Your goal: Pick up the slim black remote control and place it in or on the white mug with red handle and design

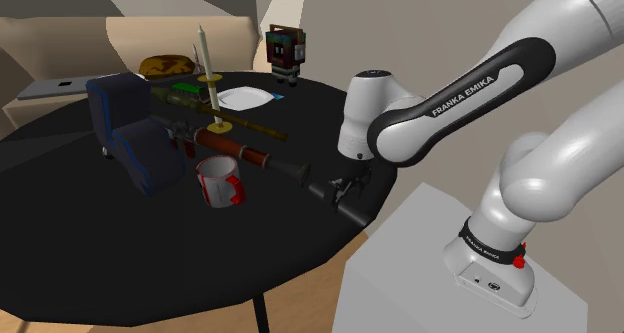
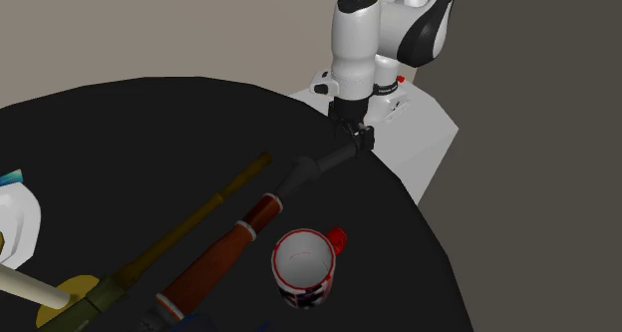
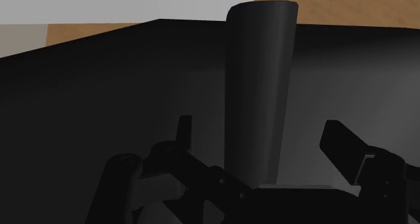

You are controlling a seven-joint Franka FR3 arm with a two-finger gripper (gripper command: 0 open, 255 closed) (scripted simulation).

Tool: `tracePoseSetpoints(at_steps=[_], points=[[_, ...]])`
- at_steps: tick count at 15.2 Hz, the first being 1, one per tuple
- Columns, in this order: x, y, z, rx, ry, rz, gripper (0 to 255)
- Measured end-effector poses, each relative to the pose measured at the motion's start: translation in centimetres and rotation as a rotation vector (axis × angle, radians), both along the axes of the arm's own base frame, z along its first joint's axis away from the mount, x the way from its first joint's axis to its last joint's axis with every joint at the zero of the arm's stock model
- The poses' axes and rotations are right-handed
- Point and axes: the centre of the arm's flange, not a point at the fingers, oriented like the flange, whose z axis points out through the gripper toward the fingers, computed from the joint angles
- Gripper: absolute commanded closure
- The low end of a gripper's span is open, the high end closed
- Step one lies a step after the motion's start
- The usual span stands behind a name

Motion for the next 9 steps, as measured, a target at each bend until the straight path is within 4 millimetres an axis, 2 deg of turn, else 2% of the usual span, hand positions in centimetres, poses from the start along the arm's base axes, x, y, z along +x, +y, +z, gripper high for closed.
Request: tracePoseSetpoints(at_steps=[1, 9], points=[[0.00, 0.00, -0.01, 0.000, 0.000, 0.000, 255], [0.06, -0.17, 0.10, -0.001, -0.002, -0.004, 255]])
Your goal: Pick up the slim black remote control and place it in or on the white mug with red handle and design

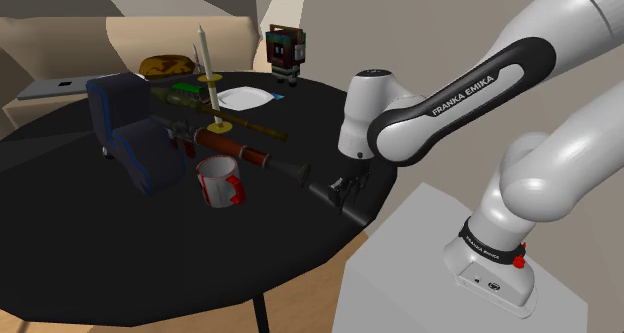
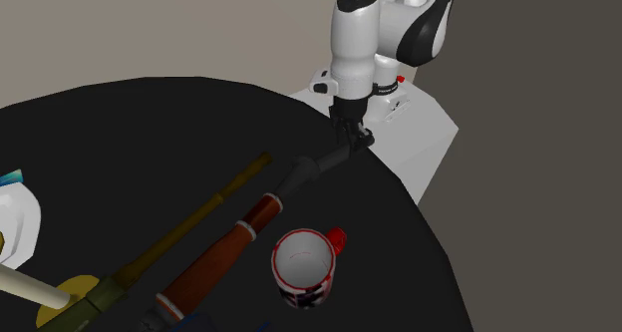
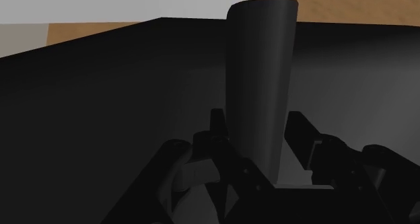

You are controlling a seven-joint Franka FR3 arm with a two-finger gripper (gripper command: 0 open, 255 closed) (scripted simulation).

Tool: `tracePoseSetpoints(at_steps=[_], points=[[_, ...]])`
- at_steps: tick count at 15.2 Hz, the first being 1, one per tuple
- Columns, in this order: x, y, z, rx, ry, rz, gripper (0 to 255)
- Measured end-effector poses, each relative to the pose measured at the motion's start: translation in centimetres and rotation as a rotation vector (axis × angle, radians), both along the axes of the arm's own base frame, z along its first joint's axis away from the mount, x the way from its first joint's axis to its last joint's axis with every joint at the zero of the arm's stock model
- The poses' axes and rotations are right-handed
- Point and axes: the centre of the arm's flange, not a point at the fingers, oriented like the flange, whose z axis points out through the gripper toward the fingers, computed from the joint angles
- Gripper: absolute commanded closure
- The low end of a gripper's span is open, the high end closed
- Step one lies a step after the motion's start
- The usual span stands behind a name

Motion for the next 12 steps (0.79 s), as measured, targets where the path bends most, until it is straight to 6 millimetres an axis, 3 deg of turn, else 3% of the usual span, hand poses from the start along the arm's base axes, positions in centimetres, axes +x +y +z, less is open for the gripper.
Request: tracePoseSetpoints(at_steps=[4, 12], points=[[0.0, 0.1, 0.6, 0.000, 0.001, 0.003, 255], [-0.1, 0.1, 4.6, 0.001, 0.002, 0.004, 255]])
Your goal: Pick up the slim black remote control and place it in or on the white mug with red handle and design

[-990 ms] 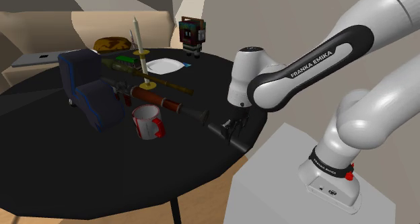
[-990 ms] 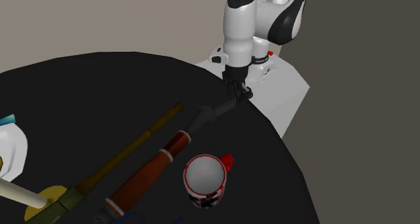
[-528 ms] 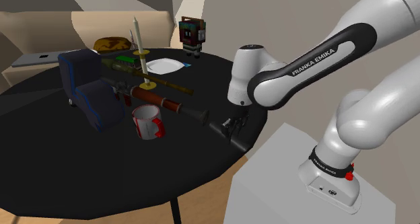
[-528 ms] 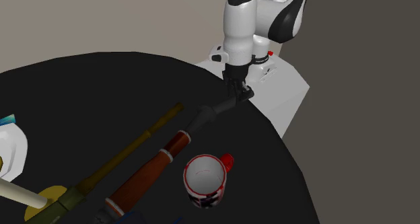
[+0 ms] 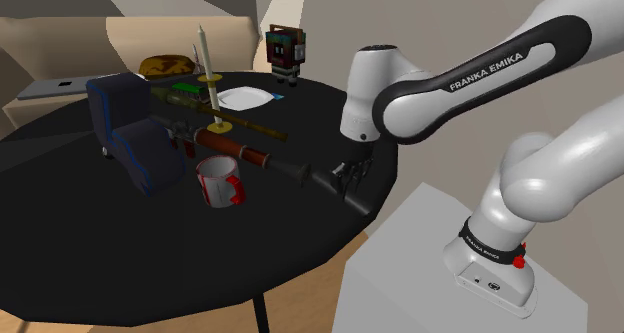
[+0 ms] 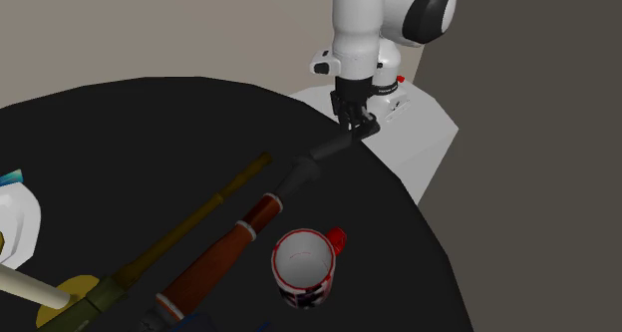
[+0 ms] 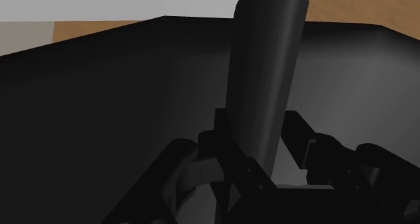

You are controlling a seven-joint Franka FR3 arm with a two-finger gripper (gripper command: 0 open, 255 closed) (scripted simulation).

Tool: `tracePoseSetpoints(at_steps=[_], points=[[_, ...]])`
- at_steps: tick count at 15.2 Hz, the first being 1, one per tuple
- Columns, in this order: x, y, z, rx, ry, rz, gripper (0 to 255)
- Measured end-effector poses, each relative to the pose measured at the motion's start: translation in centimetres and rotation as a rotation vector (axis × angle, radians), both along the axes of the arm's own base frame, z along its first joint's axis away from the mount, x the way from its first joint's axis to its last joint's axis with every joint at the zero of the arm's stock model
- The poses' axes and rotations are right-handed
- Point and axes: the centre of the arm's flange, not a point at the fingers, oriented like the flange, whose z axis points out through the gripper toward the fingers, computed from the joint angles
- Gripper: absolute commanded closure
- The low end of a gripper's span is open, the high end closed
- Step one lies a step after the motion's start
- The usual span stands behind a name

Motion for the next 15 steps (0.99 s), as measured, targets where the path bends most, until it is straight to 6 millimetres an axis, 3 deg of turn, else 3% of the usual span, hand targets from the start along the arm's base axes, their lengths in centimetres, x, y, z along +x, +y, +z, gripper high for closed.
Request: tracePoseSetpoints(at_steps=[15], points=[[-0.1, 0.2, 8.0, 0.000, 0.000, 0.000, 255]])
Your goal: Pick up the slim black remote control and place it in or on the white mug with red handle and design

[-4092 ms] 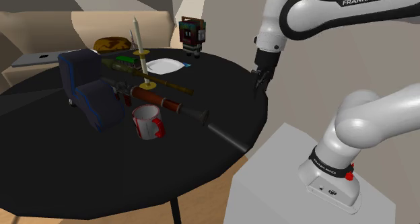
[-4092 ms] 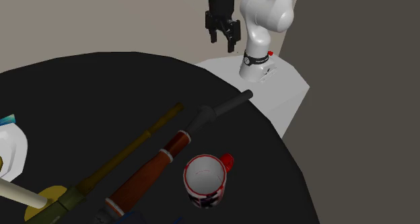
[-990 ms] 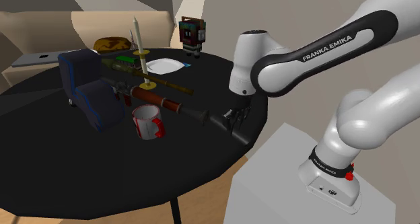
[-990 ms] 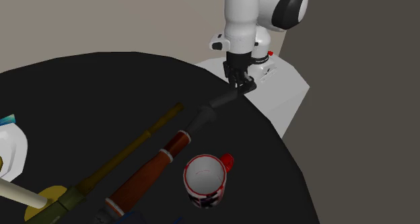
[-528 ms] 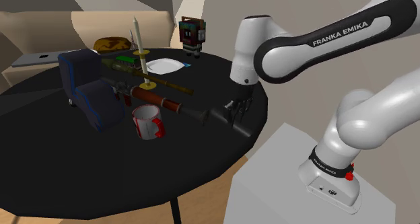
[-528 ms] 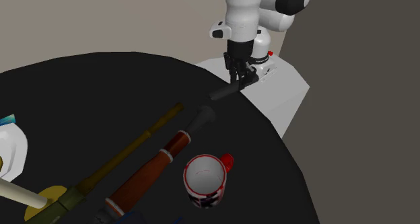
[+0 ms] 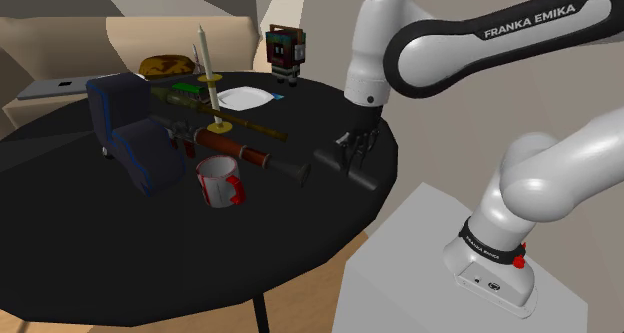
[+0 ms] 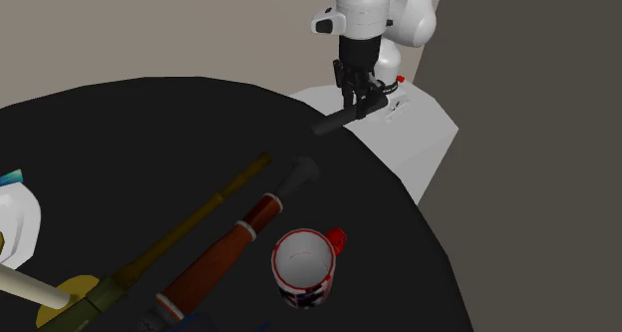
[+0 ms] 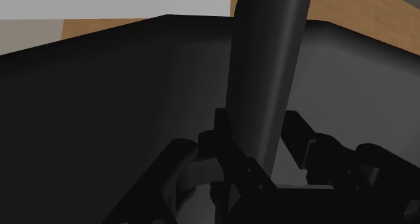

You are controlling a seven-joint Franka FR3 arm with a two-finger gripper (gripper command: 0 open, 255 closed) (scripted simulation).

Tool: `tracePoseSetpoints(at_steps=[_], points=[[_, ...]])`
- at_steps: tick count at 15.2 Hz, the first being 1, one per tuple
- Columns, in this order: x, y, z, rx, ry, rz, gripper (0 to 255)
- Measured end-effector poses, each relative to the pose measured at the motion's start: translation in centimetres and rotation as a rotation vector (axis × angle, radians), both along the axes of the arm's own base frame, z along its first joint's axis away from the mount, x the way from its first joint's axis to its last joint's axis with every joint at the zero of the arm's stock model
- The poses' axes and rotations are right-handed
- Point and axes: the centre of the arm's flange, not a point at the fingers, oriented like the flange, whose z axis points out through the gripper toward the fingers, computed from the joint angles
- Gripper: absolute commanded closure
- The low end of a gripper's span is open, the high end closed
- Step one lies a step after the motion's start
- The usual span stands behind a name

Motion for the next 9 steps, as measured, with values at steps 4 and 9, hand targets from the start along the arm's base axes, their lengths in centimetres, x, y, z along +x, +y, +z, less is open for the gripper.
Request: tracePoseSetpoints(at_steps=[4, 9], points=[[0.2, -0.1, 2.0, 0.000, 0.000, 0.000, 255], [0.6, 0.4, 4.4, 0.000, 0.000, 0.000, 255]])
